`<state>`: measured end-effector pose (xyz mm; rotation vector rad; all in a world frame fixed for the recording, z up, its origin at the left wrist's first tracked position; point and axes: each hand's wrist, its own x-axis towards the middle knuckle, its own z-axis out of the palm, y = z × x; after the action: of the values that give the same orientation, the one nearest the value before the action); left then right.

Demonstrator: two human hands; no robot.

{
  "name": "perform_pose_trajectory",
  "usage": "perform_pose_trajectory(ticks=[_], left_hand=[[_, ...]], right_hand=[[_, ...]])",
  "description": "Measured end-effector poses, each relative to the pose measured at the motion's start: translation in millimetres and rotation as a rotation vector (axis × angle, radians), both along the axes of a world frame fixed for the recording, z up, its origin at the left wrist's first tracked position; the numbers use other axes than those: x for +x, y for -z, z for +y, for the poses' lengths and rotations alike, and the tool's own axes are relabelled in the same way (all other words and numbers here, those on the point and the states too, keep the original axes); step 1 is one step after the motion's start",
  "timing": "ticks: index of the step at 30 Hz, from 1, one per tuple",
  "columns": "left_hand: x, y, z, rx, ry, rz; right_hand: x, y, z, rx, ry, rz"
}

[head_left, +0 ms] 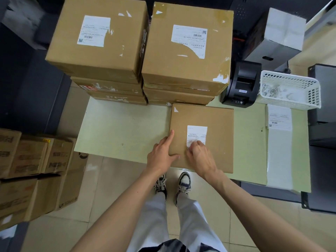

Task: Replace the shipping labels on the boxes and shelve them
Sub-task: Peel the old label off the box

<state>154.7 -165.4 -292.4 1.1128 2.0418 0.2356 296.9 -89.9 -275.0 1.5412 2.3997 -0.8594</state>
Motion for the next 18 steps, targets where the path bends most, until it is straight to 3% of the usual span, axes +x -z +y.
perform_pose_trajectory(ticks=[6,13,18], left_hand=[[-1.0,0.1,-0.9,0.003,-0.007,-0.012],[-1.7,1.2,-1.4,0.01,-0.013,-0.03],[-1.4,0.1,-0.7,0.015,-0.009,-0.031]], right_hand=[[3.0,-0.6,8.8,-0.003,-0.122,0.002],[22.6,-8.8,22.8,-0.054,-0.115,0.091],[21.1,-1.4,20.0,-0.019,-0.155,0.012]])
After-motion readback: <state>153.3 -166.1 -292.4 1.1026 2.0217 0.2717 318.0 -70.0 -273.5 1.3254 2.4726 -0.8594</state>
